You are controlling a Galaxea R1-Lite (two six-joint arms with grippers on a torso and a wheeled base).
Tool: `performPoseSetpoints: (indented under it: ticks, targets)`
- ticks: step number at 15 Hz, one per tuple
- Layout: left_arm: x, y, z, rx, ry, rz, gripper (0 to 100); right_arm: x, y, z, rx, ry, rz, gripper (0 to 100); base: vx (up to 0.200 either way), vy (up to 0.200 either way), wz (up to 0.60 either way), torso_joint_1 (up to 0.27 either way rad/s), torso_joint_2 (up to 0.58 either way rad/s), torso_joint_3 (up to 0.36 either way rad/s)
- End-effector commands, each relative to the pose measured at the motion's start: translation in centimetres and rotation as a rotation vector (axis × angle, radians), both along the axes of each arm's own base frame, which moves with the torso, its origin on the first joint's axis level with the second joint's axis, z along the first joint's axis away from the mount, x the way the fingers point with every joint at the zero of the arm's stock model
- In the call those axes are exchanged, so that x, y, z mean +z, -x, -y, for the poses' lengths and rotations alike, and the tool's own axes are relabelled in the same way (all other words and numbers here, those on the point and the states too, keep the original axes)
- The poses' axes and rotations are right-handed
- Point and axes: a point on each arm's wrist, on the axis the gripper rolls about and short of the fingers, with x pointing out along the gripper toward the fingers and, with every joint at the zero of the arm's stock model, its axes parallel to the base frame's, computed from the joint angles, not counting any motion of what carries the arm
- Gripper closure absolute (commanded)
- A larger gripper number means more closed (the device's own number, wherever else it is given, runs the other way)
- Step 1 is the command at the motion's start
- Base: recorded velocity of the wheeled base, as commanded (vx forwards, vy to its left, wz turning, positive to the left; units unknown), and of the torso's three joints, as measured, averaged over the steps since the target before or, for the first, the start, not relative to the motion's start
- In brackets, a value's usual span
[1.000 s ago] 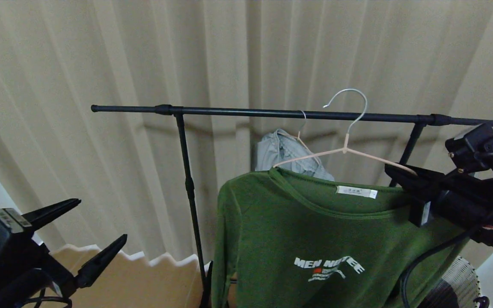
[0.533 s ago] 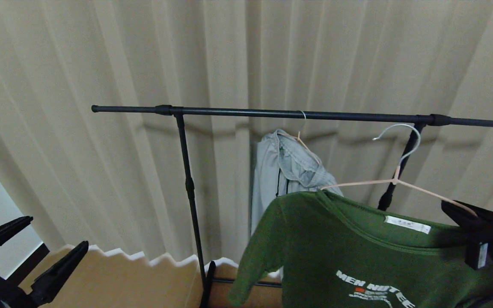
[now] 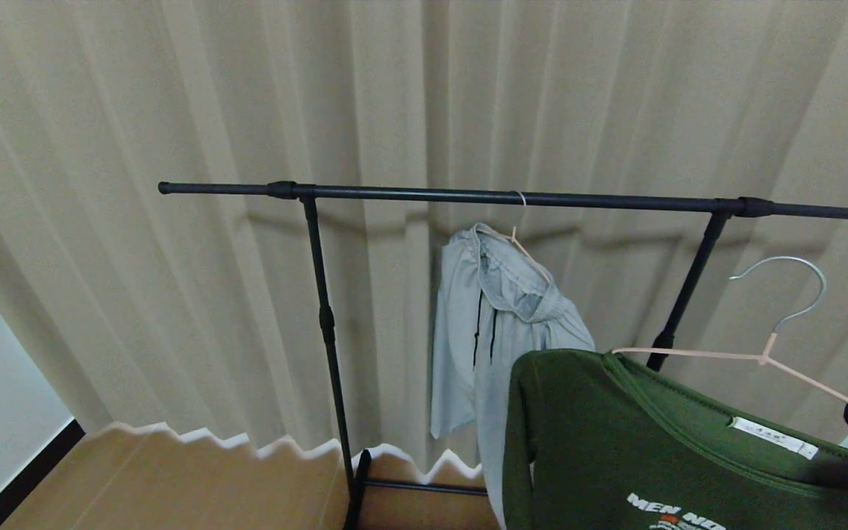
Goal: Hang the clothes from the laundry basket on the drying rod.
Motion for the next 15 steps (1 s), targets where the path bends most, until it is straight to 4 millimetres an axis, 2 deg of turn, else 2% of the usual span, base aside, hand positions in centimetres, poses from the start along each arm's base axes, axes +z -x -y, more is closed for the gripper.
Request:
performPoseSetpoints:
  ticks: [1, 3, 7, 12, 15]
  targets:
    - [-1.7, 3.4, 0.3, 0.010, -0.013, 0.118, 0, 0.2, 0.8, 0.1, -0.004, -0.003, 0.042, 100, 0.000, 0.000, 0.00, 0.000, 0.00, 0.000]
    - [-2.3, 3.4, 0.2, 0.067, 0.018, 0.100, 0, 0.2, 1.3, 0.2, -0.009, -0.002, 0.039, 100, 0.000, 0.000, 0.00, 0.000, 0.00, 0.000]
    - [-2.4, 3.3, 0.2, 0.072, 0.065, 0.085, 0, 0.1, 1.3, 0.2, -0.003, -0.002, 0.018, 100, 0.000, 0.000, 0.00, 0.000, 0.00, 0.000]
    - [-2.7, 3.3, 0.2, 0.078, 0.016, 0.062, 0, -0.3, 1.2, 0.2, -0.004, 0.001, -0.005, 100, 0.000, 0.000, 0.00, 0.000, 0.00, 0.000]
    - [-2.7, 3.3, 0.2, 0.078, 0.019, 0.062, 0, -0.2, 1.2, 0.2, -0.004, 0.001, -0.002, 100, 0.000, -0.200, 0.00, 0.001, 0.00, 0.004]
